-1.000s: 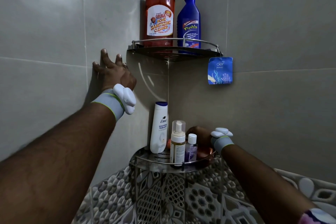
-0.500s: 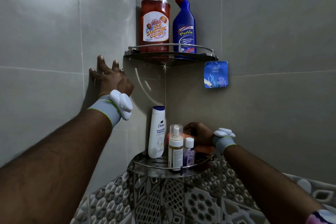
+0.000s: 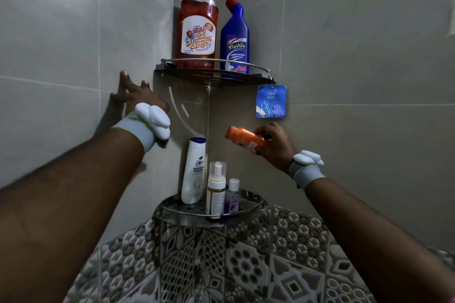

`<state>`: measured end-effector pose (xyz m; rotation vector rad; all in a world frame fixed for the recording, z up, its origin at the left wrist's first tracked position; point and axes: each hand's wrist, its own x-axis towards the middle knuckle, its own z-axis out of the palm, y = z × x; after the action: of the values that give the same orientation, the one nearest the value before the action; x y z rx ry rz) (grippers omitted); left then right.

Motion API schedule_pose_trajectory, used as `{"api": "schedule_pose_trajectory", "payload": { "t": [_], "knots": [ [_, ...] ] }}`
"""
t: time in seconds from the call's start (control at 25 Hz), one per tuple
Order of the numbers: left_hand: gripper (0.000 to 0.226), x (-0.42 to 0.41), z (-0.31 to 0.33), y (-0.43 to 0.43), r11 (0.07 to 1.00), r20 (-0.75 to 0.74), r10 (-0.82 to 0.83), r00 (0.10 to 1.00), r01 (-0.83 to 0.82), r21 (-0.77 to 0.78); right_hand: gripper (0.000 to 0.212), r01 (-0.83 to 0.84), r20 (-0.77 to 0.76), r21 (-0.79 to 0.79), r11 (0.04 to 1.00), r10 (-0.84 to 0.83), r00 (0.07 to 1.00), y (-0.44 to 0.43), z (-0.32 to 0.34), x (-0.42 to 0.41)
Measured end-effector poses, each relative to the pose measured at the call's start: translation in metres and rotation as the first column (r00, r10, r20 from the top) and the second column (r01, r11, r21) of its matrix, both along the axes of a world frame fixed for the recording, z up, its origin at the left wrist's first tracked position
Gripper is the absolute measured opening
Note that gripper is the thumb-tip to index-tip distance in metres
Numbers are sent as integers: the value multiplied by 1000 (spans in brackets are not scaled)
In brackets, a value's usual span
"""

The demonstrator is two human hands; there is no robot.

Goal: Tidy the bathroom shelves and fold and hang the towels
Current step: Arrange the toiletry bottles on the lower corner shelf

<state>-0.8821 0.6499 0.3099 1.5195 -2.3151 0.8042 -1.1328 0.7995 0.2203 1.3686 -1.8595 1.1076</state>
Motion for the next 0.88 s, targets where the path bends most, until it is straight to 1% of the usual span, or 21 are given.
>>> {"api": "schedule_pose_trajectory", "payload": {
  "t": [0.04,0.08,0.12,0.16,0.2,0.24,0.28,0.32,0.36,0.4,0.44,0.48,0.52,0.6,0.68,0.72,0.76,0.8,0.88],
  "knots": [
    [87,-1,-1,7,998,37,-45,998,43,41,44,-9,-31,-18,1000,8,999,4,1,3],
    [90,-3,-6,20,987,27,-135,990,132,87,41,-16,-86,-29,999,14,996,11,2,8],
    [88,-9,-14,30,954,-52,-248,967,253,159,37,-19,-159,-30,999,14,987,15,1,12],
    [87,-14,-21,38,888,-201,-352,914,394,237,34,-20,-245,-31,999,12,969,20,0,16],
    [91,-21,-29,46,793,-361,-418,834,529,303,32,-22,-321,-36,999,9,947,23,-2,20],
    [95,-25,-34,55,677,-488,-453,746,644,355,32,-25,-375,-40,999,8,927,26,-3,24],
    [96,-30,-39,66,565,-559,-467,685,718,407,32,-31,-412,-50,998,8,911,29,-4,29],
    [88,-33,-44,77,453,-606,-467,644,763,461,32,-40,-437,-60,997,10,899,31,-5,34],
    [76,-37,-47,88,366,-639,-445,628,778,510,29,-59,-460,-71,996,20,888,33,-7,39],
    [68,-40,-51,98,296,-674,-406,617,787,542,26,-74,-481,-84,994,25,877,36,-9,43],
    [65,-43,-56,104,245,-707,-368,604,796,553,24,-81,-494,-100,992,21,869,39,-10,45],
    [64,-45,-60,108,215,-741,-337,581,813,541,25,-73,-496,-122,990,3,868,43,-12,46],
    [64,-46,-64,108,210,-773,-318,550,835,508,27,-50,-481,-149,988,-28,876,46,-14,46],
    [64,-44,-70,106,253,-816,-328,476,876,410,35,43,-400,-211,977,-127,908,54,-17,45],
    [63,-43,-76,105,294,-814,-407,414,903,312,52,180,-249,-234,956,-238,939,59,-19,48],
    [63,-42,-79,106,316,-797,-462,389,912,262,62,225,-164,-228,947,-265,950,60,-19,50],
    [63,-41,-81,105,345,-771,-518,371,915,209,70,228,-80,-216,949,-250,965,61,-19,52],
    [64,-40,-83,104,378,-733,-575,363,912,156,78,189,-19,-213,958,-197,980,62,-17,55],
    [65,-38,-84,102,437,-664,-651,367,897,67,88,55,71,-228,972,-40,997,61,-15,54]
  ]
}}
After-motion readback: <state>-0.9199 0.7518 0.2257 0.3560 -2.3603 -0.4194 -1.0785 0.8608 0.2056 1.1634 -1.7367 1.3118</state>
